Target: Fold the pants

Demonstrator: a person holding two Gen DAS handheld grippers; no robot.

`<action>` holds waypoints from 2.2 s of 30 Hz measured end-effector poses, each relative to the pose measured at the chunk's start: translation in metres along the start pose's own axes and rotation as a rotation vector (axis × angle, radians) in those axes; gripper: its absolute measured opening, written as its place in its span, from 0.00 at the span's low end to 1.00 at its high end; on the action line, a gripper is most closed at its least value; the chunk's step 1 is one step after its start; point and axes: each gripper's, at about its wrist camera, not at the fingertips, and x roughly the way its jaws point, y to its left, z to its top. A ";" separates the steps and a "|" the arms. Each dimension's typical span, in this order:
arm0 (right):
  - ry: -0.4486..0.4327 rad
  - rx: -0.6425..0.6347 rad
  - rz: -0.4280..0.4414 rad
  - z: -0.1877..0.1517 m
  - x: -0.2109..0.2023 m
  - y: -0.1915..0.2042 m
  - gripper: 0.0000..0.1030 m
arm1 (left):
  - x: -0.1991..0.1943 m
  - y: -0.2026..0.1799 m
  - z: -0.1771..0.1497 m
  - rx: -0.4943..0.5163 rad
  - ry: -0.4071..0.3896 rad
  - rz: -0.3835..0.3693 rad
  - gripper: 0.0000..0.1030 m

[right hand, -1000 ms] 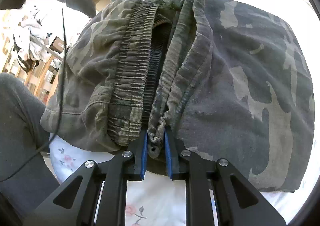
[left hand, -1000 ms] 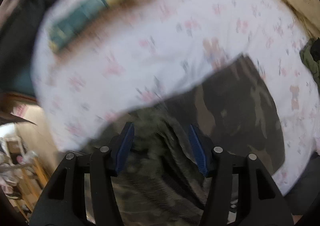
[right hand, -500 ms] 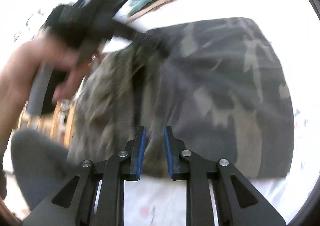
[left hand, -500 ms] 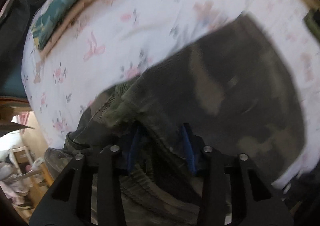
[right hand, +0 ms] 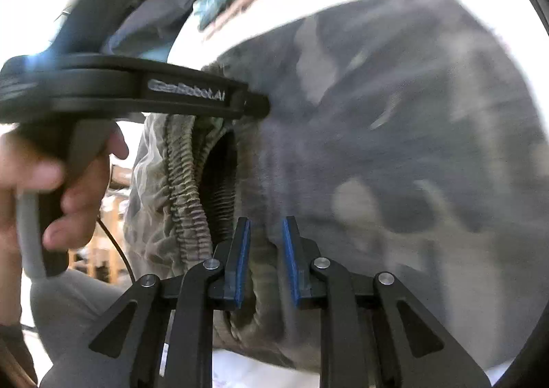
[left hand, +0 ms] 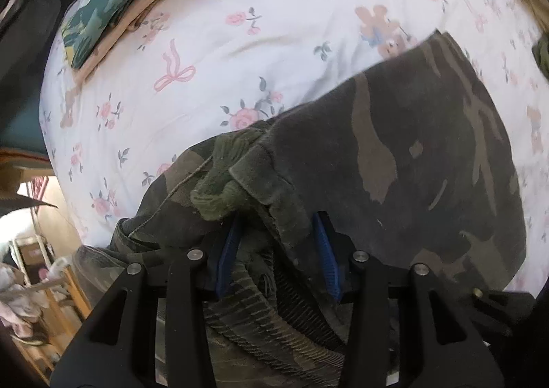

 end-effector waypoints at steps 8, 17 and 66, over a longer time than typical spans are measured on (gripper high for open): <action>0.088 0.018 -0.084 -0.020 0.023 -0.010 0.21 | 0.016 -0.002 -0.003 -0.009 0.007 0.074 0.43; -0.137 0.152 -0.070 -0.050 -0.122 -0.038 0.23 | -0.093 0.021 -0.035 -0.108 -0.258 -0.029 0.58; -0.354 -0.022 0.039 -0.029 -0.125 0.010 0.13 | -0.072 -0.121 0.084 0.034 -0.026 -0.056 0.70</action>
